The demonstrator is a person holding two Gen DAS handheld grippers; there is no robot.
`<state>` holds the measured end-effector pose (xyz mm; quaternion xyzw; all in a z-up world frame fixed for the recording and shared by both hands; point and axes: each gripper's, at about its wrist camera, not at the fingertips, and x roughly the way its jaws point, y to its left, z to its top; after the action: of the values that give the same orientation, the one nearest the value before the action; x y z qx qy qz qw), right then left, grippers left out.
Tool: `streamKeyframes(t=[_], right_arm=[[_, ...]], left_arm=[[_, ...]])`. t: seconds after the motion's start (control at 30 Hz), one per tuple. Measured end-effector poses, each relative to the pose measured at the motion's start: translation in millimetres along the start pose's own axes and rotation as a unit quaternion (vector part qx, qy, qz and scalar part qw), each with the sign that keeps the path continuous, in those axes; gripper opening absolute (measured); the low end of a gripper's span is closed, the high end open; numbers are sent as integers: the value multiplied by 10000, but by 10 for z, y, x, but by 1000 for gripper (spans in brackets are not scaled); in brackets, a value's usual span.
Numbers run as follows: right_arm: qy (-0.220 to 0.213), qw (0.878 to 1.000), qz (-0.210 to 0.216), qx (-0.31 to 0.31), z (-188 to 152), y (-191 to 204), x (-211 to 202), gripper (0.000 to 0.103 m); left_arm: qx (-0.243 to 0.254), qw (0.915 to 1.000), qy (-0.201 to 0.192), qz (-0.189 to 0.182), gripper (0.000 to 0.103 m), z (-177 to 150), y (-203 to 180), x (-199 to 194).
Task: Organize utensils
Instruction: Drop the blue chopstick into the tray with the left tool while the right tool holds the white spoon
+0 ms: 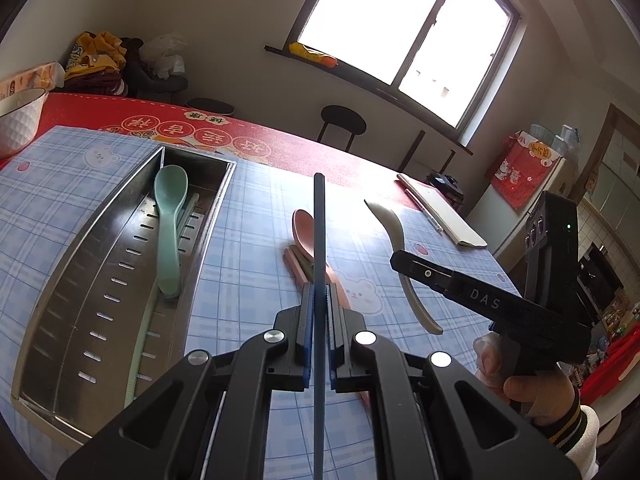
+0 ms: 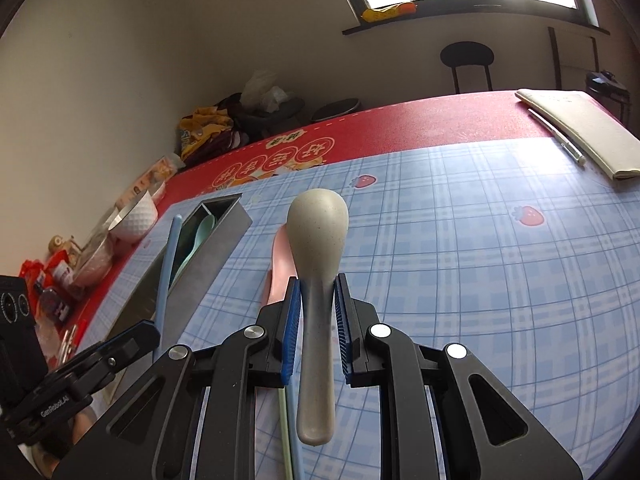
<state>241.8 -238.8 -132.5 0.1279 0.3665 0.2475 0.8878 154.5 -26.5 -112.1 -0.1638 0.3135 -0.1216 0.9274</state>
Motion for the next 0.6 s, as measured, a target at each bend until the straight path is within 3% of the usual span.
streamKeyframes(t=[0.33, 0.6], right_arm=[[-44, 9999, 139, 86, -26, 2, -56, 17], [-104, 9996, 178, 168, -19, -17, -96, 17]], left_arm=[[-225, 9997, -122, -58, 6, 373, 92, -406], [351, 9977, -252, 528, 6, 782, 139, -614]])
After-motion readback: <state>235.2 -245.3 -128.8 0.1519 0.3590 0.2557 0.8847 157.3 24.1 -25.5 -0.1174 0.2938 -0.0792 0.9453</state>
